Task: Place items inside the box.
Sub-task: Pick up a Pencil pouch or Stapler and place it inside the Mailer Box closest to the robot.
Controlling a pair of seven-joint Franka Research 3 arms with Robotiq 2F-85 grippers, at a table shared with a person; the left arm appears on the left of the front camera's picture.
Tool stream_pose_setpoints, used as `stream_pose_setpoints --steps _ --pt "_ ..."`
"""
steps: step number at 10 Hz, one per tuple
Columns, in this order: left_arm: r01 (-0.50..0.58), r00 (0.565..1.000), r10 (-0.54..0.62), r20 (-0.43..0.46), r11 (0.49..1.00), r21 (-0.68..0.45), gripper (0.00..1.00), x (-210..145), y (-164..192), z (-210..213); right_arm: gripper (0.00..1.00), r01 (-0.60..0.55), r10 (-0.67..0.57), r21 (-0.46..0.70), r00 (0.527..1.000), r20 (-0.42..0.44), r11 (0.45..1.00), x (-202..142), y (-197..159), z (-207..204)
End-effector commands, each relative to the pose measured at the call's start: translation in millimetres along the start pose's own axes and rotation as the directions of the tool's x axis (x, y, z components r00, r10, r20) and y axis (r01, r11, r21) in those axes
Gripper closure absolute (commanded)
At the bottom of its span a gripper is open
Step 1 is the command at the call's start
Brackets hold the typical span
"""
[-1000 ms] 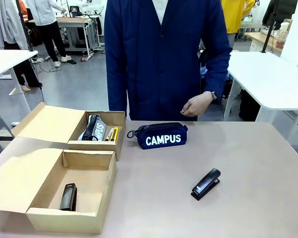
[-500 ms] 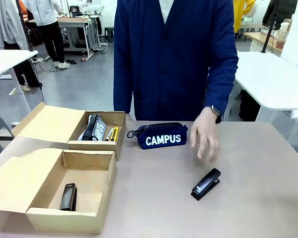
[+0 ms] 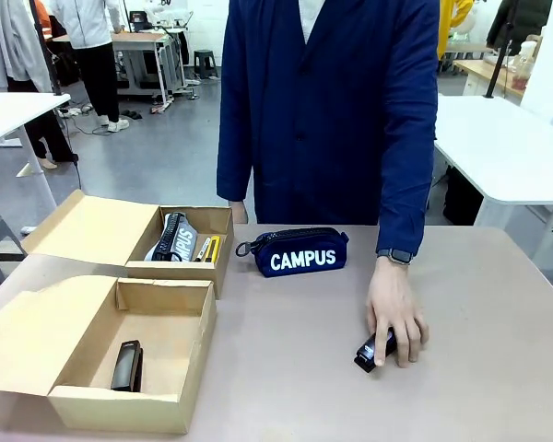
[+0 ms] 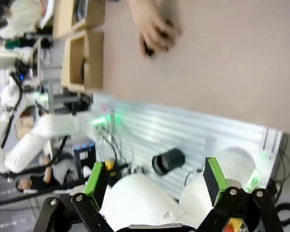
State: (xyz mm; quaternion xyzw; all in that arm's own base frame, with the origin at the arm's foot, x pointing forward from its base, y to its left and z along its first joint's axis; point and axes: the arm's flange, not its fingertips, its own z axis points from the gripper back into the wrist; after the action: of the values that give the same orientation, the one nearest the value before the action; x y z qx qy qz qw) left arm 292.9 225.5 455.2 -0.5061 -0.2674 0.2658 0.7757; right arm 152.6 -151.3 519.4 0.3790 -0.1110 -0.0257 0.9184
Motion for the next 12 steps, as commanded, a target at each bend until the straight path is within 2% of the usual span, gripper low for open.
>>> stream_pose_setpoints --steps 1,4,6,7,8,10,12 --pt "0.016 1.000 -0.016 -0.001 1.000 -0.012 0.00 0 1 0 0.00 0.024 -0.024 -0.015 1.000 0.018 1.000 29 -1 -49" --pt "0.016 1.000 -0.016 -0.001 1.000 -0.012 0.00 0 1 0 0.00 0.038 -0.038 -0.042 0.999 0.007 0.998 57 13 -73" --pt "0.016 1.000 -0.016 -0.001 1.000 -0.012 0.00 0 1 0 0.00 -0.033 0.028 -0.065 0.997 -0.077 0.997 95 35 -112" --pt "0.016 1.000 -0.016 -0.001 1.000 -0.012 0.00 0 1 0 0.00 -0.111 0.096 -0.088 0.983 -0.157 0.990 120 55 -146" --pt "0.016 1.000 -0.016 -0.001 1.000 -0.012 0.00 0 1 0 0.00 -0.225 0.195 -0.093 0.946 -0.259 0.970 149 79 -199" --pt "0.016 1.000 -0.016 -0.001 1.000 -0.012 0.00 0 1 0 0.00 -0.321 0.265 -0.101 0.892 -0.367 0.942 188 119 -297" --pt "0.016 1.000 -0.016 -0.001 1.000 -0.012 0.00 0 1 0 0.00 -0.403 0.281 -0.181 0.838 -0.468 0.897 188 147 -356"
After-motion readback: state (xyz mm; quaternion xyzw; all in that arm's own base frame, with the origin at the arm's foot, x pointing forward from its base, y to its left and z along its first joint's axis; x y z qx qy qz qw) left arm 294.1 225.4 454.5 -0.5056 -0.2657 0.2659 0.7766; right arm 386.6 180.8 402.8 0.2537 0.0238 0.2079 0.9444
